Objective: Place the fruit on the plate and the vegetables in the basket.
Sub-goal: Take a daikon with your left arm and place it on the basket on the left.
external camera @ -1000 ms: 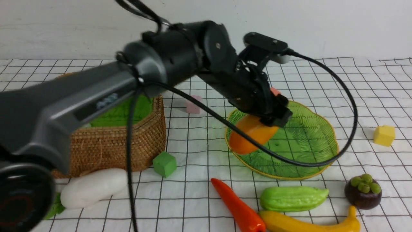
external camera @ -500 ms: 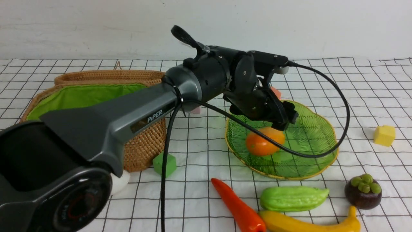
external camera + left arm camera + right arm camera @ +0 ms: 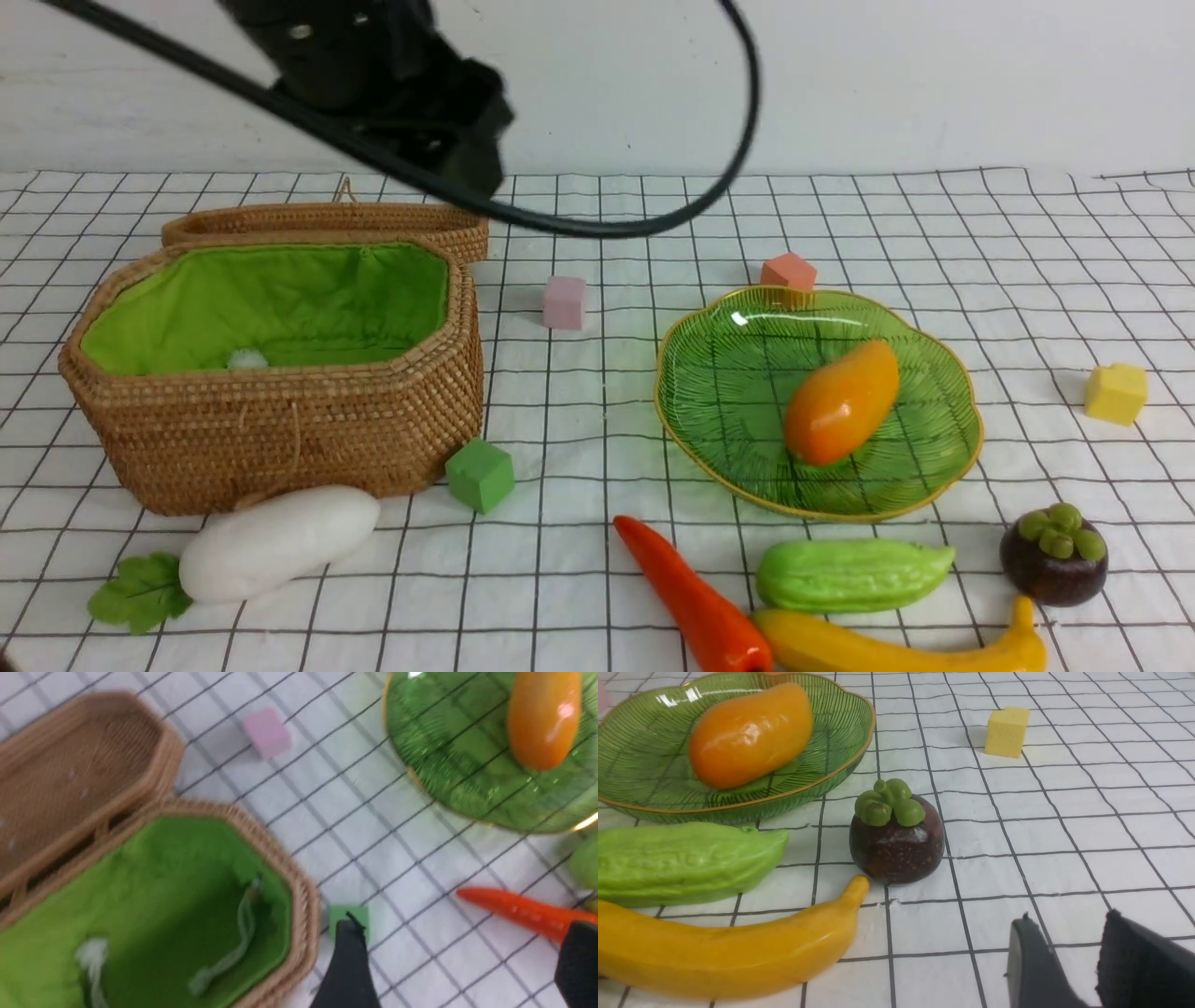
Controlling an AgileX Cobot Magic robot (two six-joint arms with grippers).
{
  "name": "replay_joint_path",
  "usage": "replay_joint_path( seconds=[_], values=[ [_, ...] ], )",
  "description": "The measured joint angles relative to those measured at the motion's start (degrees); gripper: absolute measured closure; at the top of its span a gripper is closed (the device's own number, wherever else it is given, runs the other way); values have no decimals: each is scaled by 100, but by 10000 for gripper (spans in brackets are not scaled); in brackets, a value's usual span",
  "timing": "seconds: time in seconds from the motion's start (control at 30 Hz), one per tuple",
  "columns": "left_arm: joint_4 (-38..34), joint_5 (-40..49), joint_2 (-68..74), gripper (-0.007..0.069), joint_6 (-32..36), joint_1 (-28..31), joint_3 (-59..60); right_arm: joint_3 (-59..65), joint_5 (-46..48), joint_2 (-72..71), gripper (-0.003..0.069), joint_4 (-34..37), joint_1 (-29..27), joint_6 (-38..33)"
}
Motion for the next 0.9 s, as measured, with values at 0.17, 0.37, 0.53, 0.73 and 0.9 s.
replay_joint_path(
  seconds=[0.17, 0.37, 0.53, 0.73, 0.9],
  values=[
    [0, 15, -553, 126, 452, 568, 2188, 0, 0, 0, 417, 0, 0, 0],
    [529, -1007, -520, 127, 882, 809, 4034, 0, 0, 0, 417, 0, 0, 0],
    [824, -1776, -357, 127, 894, 809, 4356, 0, 0, 0, 417, 0, 0, 0],
    [1190, -2331, -10, 127, 901, 838, 4393, 0, 0, 0, 417, 0, 0, 0],
    [1163, -2371, 250, 127, 951, 1072, 4393, 0, 0, 0, 417, 0, 0, 0]
  ],
)
